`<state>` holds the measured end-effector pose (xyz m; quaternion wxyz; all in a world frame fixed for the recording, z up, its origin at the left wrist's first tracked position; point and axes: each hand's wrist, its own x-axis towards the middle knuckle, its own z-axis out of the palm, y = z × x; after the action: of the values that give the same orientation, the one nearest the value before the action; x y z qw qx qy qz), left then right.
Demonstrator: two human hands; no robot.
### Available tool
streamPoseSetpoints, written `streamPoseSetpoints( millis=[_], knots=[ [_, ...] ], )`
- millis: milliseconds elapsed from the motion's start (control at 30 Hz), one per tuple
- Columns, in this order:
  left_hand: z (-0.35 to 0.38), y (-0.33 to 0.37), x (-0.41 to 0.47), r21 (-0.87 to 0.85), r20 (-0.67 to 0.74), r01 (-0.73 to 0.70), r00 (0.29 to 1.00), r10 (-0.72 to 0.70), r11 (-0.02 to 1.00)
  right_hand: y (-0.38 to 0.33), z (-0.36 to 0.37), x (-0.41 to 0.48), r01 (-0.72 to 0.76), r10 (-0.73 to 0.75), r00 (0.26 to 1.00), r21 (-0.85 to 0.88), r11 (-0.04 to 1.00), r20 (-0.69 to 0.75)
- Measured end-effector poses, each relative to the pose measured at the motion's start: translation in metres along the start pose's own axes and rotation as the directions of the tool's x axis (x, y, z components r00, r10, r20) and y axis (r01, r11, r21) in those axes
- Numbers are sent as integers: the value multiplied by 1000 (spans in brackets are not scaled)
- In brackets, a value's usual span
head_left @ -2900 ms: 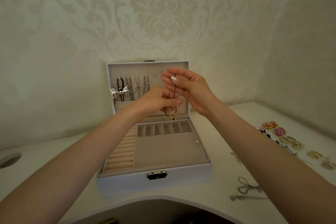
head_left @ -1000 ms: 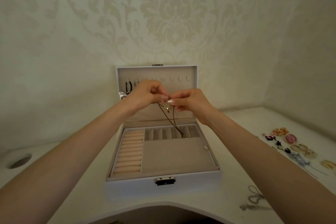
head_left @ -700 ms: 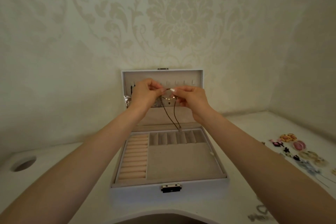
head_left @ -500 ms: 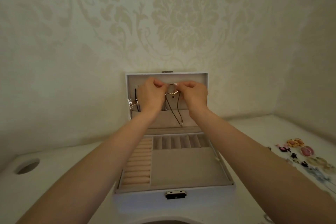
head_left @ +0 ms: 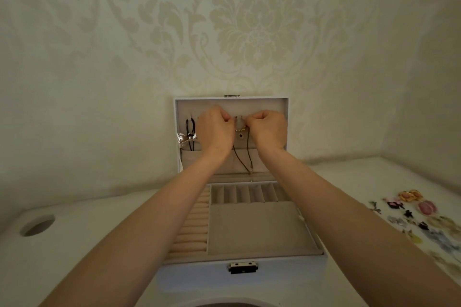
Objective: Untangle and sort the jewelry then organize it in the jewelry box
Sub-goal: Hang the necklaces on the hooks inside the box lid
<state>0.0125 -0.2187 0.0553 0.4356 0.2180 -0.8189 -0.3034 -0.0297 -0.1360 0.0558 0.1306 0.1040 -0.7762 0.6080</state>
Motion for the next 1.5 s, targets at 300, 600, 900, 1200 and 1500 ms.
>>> streamPoseSetpoints(
  millis=[300,600,900,1200,1500],
  knots=[
    [-8,-9,-18,-19,67,-42,997,43,999,23,-8,-13,-31,3,990,202,979,139],
    [-1,-25,-39,-109,229,83,972,-57,991,38,-22,-32,-155,75,960,288,945,270],
    [2,-38,-54,-195,410,180,908,-87,964,52,-23,-42,-267,122,901,311,912,416],
    [-8,-27,-58,-195,548,241,830,-98,951,49,-26,-42,-219,64,862,256,942,503],
    [-16,-32,-63,89,183,-395,909,375,914,54,-23,-40,-181,66,906,241,954,417]
  ],
)
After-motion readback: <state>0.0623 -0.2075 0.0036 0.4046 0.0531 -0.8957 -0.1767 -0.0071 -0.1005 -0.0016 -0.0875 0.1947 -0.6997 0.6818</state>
